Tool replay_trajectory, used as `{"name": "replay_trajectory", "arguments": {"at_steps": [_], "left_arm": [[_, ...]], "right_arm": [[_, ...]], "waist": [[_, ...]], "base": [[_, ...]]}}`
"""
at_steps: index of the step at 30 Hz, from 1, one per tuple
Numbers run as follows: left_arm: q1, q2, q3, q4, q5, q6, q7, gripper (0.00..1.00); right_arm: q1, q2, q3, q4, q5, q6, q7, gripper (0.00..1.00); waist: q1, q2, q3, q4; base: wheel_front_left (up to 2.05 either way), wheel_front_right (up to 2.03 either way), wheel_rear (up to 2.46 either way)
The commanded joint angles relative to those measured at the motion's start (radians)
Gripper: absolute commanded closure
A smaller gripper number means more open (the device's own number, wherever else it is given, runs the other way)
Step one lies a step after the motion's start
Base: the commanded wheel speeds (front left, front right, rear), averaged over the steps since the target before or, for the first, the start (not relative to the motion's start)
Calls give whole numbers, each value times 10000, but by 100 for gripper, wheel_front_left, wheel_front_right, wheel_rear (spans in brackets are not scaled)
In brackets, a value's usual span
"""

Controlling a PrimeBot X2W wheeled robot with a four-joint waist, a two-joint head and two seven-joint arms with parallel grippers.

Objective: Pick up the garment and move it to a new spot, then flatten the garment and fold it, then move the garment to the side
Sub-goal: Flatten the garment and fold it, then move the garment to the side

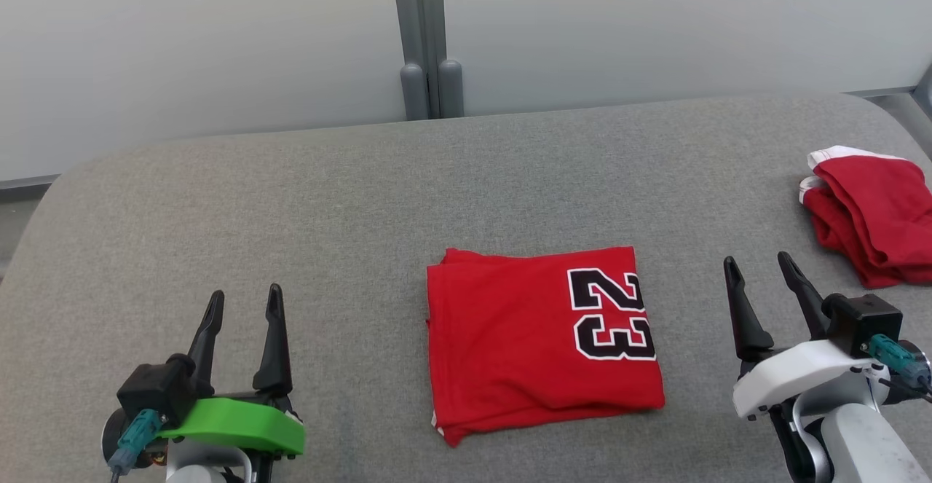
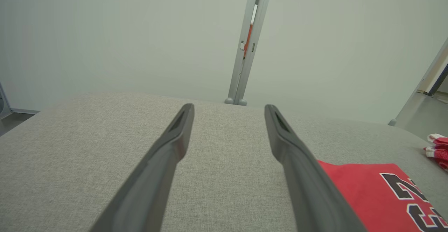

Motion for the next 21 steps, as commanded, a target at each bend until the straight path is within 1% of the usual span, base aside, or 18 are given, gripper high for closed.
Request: {"name": "replay_trajectory", "arguments": {"at_steps": [1,8,21], "left_arm": [[191,18,54,41,25,-30,5,0],[305,17,150,297,-74,-30,6,0],[456,17,114,421,-112,-30,6,0]], "right_arm": [[142,-78,54,118,127,-11,-97,0],[99,-239,262,731,432,-11,-300,0],[-107,-210,502,1054,561,-11,-380,0]], "waist": [[0,0,-39,-3],[0,0,-178,64],[0,0,-205,125]], "base": [[0,0,0],[0,0,0],[0,0,0]]}}
